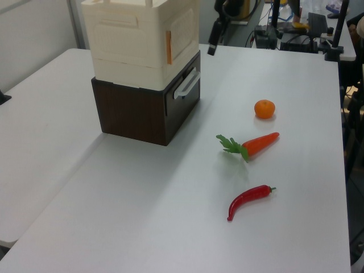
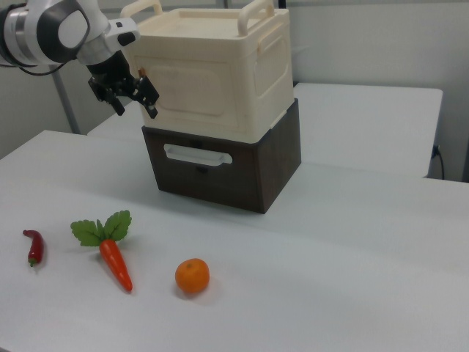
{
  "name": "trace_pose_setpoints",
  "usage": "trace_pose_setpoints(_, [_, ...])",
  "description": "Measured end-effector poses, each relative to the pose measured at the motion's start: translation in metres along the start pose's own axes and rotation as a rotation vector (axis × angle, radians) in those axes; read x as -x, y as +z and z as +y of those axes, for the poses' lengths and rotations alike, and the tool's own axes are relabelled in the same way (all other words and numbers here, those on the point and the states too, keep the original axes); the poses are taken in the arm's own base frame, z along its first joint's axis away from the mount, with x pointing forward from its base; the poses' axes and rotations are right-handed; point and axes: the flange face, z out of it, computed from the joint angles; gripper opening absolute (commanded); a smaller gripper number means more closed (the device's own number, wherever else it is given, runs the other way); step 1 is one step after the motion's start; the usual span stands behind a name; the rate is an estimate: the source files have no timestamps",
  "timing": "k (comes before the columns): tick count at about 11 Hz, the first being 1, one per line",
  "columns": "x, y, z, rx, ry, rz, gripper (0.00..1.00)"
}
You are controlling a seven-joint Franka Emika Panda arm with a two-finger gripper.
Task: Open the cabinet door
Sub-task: 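Move the gripper up to the orange handle of the cream cabinet door, then close the gripper on the door's orange handle edge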
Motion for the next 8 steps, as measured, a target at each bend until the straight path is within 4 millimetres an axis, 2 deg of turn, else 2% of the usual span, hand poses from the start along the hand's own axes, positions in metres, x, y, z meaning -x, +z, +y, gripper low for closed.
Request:
trace_pose_setpoints(4, [-0.023, 0.003, -0.029, -0.024, -0.037, 0.191, 1.0])
trace_pose_setpoints(7, [-0.031, 0.009, -0.046, -0.037, -0.058, 0.265, 1.0])
trace_pose_setpoints(8, [-0.033, 0.015, -0.054, -0.043, -0.052, 0.28, 0.96])
